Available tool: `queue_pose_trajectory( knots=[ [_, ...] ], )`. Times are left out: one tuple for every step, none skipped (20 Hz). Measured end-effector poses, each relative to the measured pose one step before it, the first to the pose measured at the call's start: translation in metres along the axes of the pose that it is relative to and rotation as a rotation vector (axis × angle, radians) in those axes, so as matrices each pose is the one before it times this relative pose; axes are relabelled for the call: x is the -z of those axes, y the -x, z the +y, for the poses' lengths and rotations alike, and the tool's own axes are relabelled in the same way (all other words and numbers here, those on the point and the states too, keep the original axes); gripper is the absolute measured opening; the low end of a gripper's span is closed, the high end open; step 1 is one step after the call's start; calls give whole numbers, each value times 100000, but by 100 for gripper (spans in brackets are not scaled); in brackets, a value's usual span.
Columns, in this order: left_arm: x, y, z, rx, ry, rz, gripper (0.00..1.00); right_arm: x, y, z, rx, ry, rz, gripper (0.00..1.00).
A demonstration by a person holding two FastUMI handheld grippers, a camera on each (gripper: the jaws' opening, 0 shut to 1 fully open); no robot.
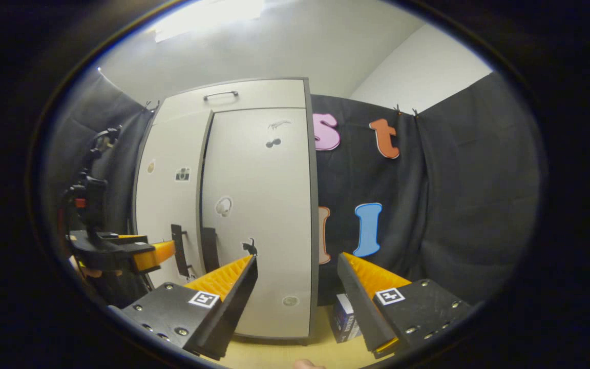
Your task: Grasp the bottle in the cabinet with the left hand and place it on the coaster, then close the right door with the right hand and the left door with the left hand.
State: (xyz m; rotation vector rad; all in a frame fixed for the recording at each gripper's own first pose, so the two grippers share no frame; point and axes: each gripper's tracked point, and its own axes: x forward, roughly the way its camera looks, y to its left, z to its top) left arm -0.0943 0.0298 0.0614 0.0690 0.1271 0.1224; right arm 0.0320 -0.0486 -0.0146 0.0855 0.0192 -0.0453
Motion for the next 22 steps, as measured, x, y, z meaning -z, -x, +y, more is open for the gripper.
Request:
queue_pose_trajectory(
  knots=[
    [-1696, 1273, -266, -1294, -817, -1440, 98, -856, -185, -269, 30, -256, -1350, 92],
    [-1685, 1032, -615, 189, -817, -1071, 98, -697, -150, -385, 227, -565, -953, 95],
    [-1175, 942, -823, 271, -413, -869, 98, -633, -92, -493, 224, -733, -212, 95],
    [-1400, 1019, -767, 349, 609, -1270, 96, -515, -20, -338, -11, -660, -157, 95],
    [-1378, 767, -726, 575, 1368, -2007, 96, -498, -44, -450, 155, -213, -301, 95],
    [-1226, 697, -766, 730, 1466, -1980, 96, -458, -17, -567, 244, 467, -508, 95],
    [-806, 646, -558, 145, 810, -1702, 96, -378, 70, -504, 276, 643, -463, 95],
    [-714, 526, -566, 282, -149, -1104, 95, -344, 110, -371, -53, 259, -245, 95],
    [-416, 208, -919, 1082, -348, -929, 96, -303, 108, -446, 14, -105, -111, 95],
    [-154, 250, -890, 1145, -308, -363, 96, -292, 216, -340, -38, -148, -76, 95],
    [89, 210, -1056, 1359, 95, -155, 96, -217, 214, -391, -74, -107, -122, 95],
    [148, 191, -1020, 1035, 188, 289, 96, -213, 219, -380, -74, -124, -361, 95],
    [427, -4, -807, 801, 81, 475, 96, -107, 230, -280, -199, 256, -25, 95],
    [299, -119, -877, 695, 142, 373, 96, 14, 229, -357, -426, 585, 315, 95],
    [319, -89, -925, 588, 373, 342, 96, 143, 179, -185, -879, 421, 950, 95],
    [244, -118, -729, 408, 535, 125, 96, 104, 226, -180, -1043, 203, 725, 95],
    [356, -92, -881, 576, 509, 526, 95, -69, 165, -281, -840, -55, 186, 95],
    [186, -148, -1001, 393, 393, 253, 96, 87, 178, -346, -925, 96, 294, 95],
    [218, -134, -1105, 298, -7, 237, 95, -59, 155, -417, -877, 214, 86, 95],
    [188, -168, -1106, 50, -259, 382, 96, -51, 243, -475, -947, -50, 122, 95],
    [409, -237, -1461, 298, -429, 602, 96, 7, 103, -475, -991, -442, 114, 95],
    [250, -306, -1479, 326, -410, 414, 96, 10, 88, -658, -728, -590, 81, 95]
  ],
)
